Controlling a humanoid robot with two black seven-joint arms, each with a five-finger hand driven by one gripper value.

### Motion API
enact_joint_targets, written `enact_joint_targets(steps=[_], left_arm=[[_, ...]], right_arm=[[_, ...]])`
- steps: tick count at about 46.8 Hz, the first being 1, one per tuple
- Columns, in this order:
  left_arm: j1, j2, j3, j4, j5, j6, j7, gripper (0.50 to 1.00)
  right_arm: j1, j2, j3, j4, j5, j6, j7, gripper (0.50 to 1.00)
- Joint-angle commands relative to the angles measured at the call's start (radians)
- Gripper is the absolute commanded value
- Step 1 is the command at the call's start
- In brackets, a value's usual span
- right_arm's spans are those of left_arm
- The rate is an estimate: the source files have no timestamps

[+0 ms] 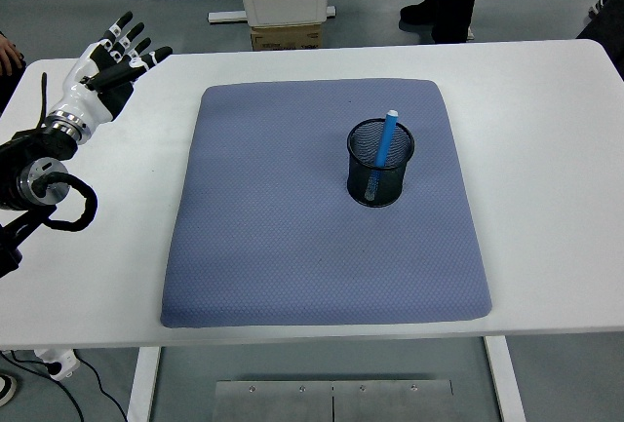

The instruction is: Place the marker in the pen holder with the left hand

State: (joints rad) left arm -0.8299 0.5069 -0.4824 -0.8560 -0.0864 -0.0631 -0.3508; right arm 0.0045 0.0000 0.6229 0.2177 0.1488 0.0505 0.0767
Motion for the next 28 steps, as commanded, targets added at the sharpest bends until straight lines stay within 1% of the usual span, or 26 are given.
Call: enact_joint_targets(steps=[1,5,12,16,28], left_arm=[[0.032,0.012,-0.033,0.0,-0.009,0.0,-0.001,1.0],[0.06,0.024,-0.07,0.0,-0.013,-0.015,-0.002,1.0],[0.115,0.05,-0.153,0.0,-0.015,-0.078,-0.001,1.0],[0.135,0.059,-0.186,0.0,-0.015,-0.084,-0.002,1.0],[0.178,0.062,-0.228,0.0,-0.029,-0.086,-0.002,1.0]], right_arm=[[0.0,0.0,0.0,0.0,0.0,0.0,0.0,1.0],[0.0,0.0,0.0,0.0,0.0,0.0,0.0,1.0],[0.0,0.0,0.0,0.0,0.0,0.0,0.0,1.0],[0.0,0.0,0.001,0.0,0.0,0.0,0.0,1.0],[-0.008,0.0,0.003,0.017,0.002,0.002,-0.003,1.0]])
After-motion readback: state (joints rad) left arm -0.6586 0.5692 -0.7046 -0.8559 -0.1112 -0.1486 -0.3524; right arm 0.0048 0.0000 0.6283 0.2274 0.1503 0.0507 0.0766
